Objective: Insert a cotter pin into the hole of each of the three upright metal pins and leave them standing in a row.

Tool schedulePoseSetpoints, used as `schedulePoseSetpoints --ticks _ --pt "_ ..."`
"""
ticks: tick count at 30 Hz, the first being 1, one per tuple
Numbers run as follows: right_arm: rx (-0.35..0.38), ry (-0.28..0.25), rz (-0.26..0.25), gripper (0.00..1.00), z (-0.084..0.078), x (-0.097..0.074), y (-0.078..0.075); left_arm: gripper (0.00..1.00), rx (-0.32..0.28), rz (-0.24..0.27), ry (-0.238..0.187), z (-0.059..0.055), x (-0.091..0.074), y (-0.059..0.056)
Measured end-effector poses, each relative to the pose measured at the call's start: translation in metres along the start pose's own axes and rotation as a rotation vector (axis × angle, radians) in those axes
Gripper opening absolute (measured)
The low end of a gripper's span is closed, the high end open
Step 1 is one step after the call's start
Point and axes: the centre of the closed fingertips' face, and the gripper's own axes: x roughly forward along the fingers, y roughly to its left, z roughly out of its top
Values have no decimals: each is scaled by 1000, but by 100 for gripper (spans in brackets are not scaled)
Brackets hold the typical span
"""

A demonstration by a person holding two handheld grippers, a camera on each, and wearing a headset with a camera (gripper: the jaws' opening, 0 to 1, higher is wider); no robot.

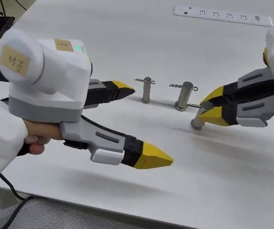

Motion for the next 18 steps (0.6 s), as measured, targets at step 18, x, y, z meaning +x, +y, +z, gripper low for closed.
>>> schedulePoseSetpoints --ticks 18 --pt "-9 21 -40 8 -21 -13 -35 96 -5 15 30 -3 0 7"
